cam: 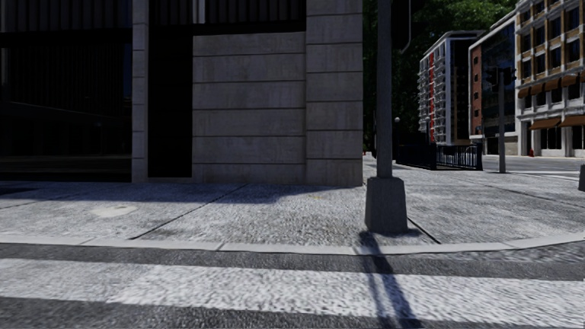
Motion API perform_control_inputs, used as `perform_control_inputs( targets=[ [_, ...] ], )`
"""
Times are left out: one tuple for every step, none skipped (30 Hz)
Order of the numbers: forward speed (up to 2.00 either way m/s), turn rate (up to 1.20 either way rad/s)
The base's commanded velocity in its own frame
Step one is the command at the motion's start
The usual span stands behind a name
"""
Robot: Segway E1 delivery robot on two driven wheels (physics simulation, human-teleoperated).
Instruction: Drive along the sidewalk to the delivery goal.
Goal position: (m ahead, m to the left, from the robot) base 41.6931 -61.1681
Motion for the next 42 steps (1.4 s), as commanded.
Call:
perform_control_inputs(
  targets=[
    [1.53,0.0],
    [1.53,0.0],
    [1.53,0.0],
    [1.53,0.0],
    [1.53,0.0],
    [1.53,0.0],
    [1.53,0.0],
    [1.53,0.0],
    [1.53,0.0],
    [1.53,0.0],
    [1.53,0.0],
    [1.53,0.0],
    [1.53,0.0],
    [1.51,0.0],
    [1.5,0.0],
    [1.49,0.0],
    [1.49,0.0],
    [1.48,0.0],
    [1.48,0.0],
    [1.48,0.0],
    [1.48,0.0],
    [1.48,0.0],
    [1.47,0.0],
    [1.45,0.0],
    [1.42,0.0],
    [1.42,0.0],
    [1.37,0.0],
    [1.34,0.0],
    [1.33,0.0],
    [1.32,0.0],
    [1.32,0.0],
    [1.31,0.0],
    [1.28,0.0],
    [1.26,0.0],
    [1.26,0.0],
    [1.25,0.0],
    [1.25,0.0],
    [1.25,0.0],
    [1.25,0.0],
    [1.25,0.0],
    [1.25,0.0],
    [1.25,0.0]
  ],
)
